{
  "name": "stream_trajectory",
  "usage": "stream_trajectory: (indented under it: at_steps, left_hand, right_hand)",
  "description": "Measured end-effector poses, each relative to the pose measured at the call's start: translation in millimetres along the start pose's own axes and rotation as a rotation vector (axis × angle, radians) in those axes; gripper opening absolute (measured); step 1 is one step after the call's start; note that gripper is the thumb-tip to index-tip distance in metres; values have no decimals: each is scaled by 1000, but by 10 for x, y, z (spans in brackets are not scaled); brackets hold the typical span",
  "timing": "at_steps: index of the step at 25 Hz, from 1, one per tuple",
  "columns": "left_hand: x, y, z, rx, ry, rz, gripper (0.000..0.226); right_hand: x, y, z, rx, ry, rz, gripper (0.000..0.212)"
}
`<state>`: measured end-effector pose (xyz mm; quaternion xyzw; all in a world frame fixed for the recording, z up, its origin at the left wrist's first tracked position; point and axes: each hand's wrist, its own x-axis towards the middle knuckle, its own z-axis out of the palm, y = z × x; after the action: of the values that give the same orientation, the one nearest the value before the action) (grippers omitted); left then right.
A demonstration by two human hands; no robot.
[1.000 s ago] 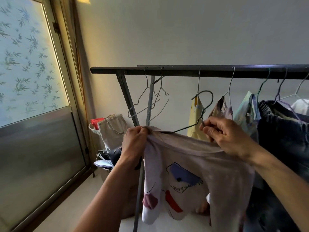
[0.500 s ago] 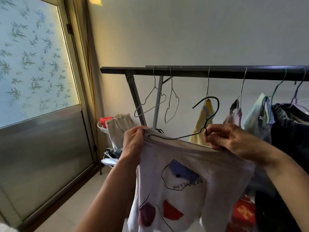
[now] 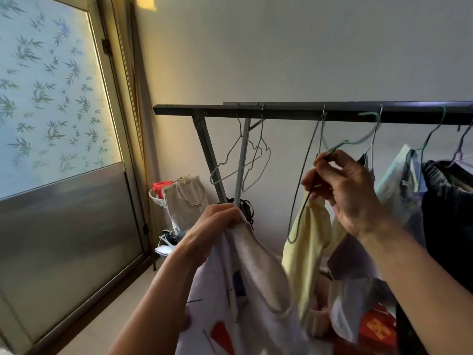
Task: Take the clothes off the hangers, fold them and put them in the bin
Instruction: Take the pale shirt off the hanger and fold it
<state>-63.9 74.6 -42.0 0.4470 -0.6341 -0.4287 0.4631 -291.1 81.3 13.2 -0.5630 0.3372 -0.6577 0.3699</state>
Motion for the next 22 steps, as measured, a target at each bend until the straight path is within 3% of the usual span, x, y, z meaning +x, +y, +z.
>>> stream_trajectory:
  at_steps: [3, 6, 8, 12, 15, 19, 22]
  left_hand:
    - [30, -64, -36, 164, -70, 131, 23]
    - [85, -85, -94, 640, -4, 272, 22]
    - [75, -61, -118, 827, 73, 381, 13]
    - [1, -29, -245, 901, 190, 600, 8]
    - [-46, -4, -331, 938, 300, 584, 12]
    - [-109, 70, -348, 844, 518, 578, 20]
    - [-109, 136, -340, 765, 578, 556, 21]
  right_hand:
    - [136, -39, 108, -157, -15, 110, 17]
    - [441, -93, 198, -296, 36, 182, 17]
    - [742, -123, 259, -360, 70, 216, 18]
    - [1327, -96, 339, -400, 136, 288, 24]
    - [1540, -7, 357, -432, 126, 336, 12]
    - [1440, 168, 402, -483, 77, 395, 17]
    - [1345, 235, 367, -586, 102, 439, 18]
